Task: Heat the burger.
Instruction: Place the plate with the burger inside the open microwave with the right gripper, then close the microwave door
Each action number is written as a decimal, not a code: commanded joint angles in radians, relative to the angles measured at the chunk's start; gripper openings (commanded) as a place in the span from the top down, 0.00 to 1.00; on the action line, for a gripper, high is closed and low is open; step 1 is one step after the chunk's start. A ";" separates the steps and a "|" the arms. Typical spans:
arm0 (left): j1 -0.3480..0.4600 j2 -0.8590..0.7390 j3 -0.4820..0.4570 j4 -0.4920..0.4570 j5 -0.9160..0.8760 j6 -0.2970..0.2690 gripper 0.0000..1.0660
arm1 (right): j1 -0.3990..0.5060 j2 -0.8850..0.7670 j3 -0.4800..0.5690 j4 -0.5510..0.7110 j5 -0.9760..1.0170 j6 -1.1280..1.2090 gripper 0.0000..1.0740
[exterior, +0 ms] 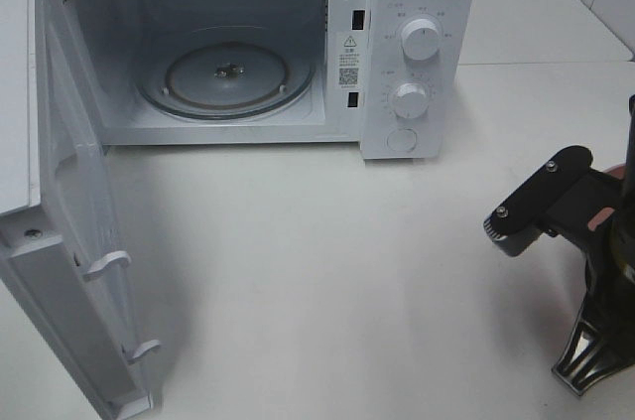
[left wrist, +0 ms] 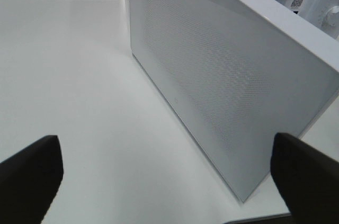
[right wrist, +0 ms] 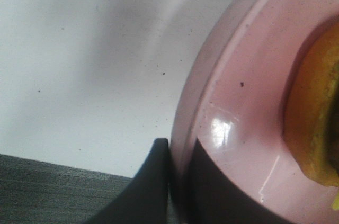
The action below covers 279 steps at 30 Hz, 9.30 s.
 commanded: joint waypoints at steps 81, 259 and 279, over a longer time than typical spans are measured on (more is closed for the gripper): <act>0.005 0.000 0.003 0.000 0.005 -0.003 0.06 | 0.243 -0.009 -0.011 -0.310 -0.585 -0.928 1.00; 0.005 0.005 0.003 0.005 0.005 -0.005 0.06 | -0.096 0.968 -1.344 0.186 -0.550 -1.506 0.99; 0.005 0.005 0.003 0.005 0.005 -0.005 0.06 | -0.096 0.968 -1.343 0.214 -0.453 -1.511 0.56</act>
